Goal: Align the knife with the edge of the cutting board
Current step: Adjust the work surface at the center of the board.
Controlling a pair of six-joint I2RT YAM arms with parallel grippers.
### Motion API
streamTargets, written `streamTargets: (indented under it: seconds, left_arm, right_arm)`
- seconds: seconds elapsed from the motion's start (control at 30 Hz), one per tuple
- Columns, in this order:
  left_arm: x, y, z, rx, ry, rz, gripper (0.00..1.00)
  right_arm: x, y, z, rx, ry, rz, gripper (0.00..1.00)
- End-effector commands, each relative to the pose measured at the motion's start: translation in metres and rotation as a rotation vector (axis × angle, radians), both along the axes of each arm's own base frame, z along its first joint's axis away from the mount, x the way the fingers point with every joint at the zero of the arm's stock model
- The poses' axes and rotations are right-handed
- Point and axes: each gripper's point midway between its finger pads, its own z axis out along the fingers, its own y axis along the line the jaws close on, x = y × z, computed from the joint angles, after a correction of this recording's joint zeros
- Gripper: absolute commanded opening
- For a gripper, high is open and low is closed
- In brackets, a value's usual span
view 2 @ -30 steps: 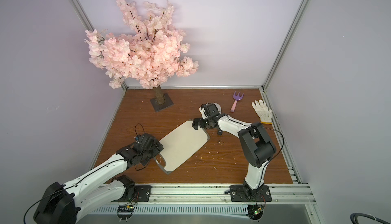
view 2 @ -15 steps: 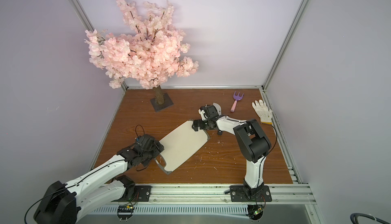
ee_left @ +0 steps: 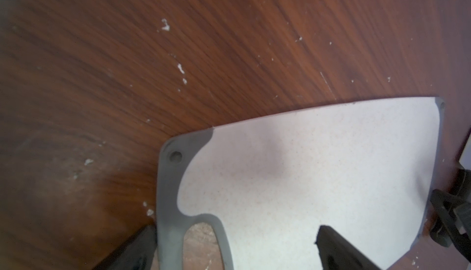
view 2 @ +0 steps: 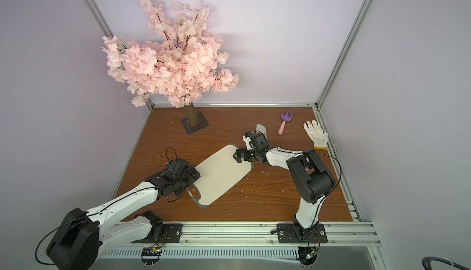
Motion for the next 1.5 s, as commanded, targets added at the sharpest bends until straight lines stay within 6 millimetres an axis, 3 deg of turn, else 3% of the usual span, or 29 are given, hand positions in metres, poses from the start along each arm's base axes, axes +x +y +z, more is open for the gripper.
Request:
streamTargets:
  seconds: [0.0, 0.33, 0.8, 1.1, 1.47]
  left_arm:
    - [-0.013, -0.001, -0.021, -0.004, 0.084, -0.027, 0.99]
    - [-0.005, -0.002, -0.024, 0.029, 0.087, -0.048, 0.99]
    - [0.019, -0.003, -0.021, 0.035, 0.078, -0.067, 0.99]
    - [0.045, -0.024, -0.02, 0.019, 0.064, -0.162, 0.99]
    - [0.069, -0.033, -0.022, 0.058, 0.06, -0.219, 0.99]
  right_arm:
    - [-0.021, 0.0, -0.004, 0.051, 0.068, -0.007, 0.99]
    - [-0.042, -0.008, -0.011, 0.085, 0.084, -0.028, 0.99]
    - [-0.058, -0.02, 0.0, 0.099, 0.064, -0.061, 0.99]
    - [-0.068, -0.024, 0.005, 0.119, 0.055, -0.078, 0.99]
    - [-0.083, -0.026, 0.003, 0.131, 0.053, -0.093, 0.99]
